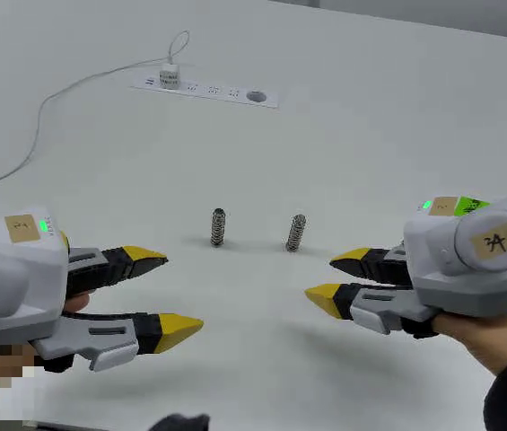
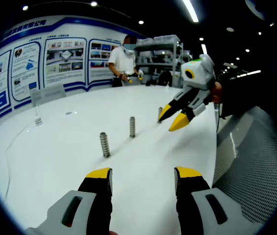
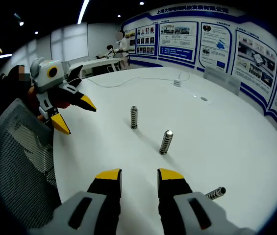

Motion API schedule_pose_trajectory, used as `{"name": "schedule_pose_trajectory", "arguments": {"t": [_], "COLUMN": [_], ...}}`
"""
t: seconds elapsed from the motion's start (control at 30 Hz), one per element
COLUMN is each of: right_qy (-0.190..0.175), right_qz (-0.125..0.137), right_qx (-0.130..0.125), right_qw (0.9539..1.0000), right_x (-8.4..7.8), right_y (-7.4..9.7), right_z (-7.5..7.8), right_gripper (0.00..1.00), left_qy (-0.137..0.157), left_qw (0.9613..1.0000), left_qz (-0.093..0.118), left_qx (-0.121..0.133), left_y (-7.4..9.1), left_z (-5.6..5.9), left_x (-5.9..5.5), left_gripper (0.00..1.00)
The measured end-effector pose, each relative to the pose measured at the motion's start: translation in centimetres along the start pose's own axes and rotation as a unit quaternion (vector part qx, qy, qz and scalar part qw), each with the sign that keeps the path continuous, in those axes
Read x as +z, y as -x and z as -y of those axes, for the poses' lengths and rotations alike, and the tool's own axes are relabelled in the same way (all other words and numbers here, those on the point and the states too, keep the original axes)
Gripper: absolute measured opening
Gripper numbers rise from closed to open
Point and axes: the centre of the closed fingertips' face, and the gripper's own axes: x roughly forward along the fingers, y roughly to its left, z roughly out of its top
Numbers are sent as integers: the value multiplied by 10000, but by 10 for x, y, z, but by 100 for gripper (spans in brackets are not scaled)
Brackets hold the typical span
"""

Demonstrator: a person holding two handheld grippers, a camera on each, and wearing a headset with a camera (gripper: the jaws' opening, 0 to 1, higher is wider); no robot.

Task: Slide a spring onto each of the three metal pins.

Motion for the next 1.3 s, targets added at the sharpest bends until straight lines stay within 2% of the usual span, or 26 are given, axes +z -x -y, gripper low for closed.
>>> {"name": "schedule_pose_trajectory", "arguments": {"t": [0.37, 0.67, 1.07, 1.3], "right_qy": [-51, -251, -241, -242], "right_qz": [-21, 105, 328, 404], "right_qx": [-211, -475, -636, -645], "right_qw": [9998, 9985, 9971, 9968], "right_x": [-20, -41, -55, -55], "right_y": [22, 46, 69, 77], "right_z": [21, 40, 52, 50], "right_gripper": [34, 40, 53, 59], "left_qy": [9, 29, 57, 105], "left_qw": [10000, 9999, 9999, 9999], "left_qz": [-35, -66, -125, -105], "left_qx": [-65, -77, -71, -14], "left_y": [-2, -2, -3, -2], "left_z": [3, 3, 3, 1], "left_x": [-1, -3, -5, -5], "left_gripper": [53, 53, 55, 57]}}
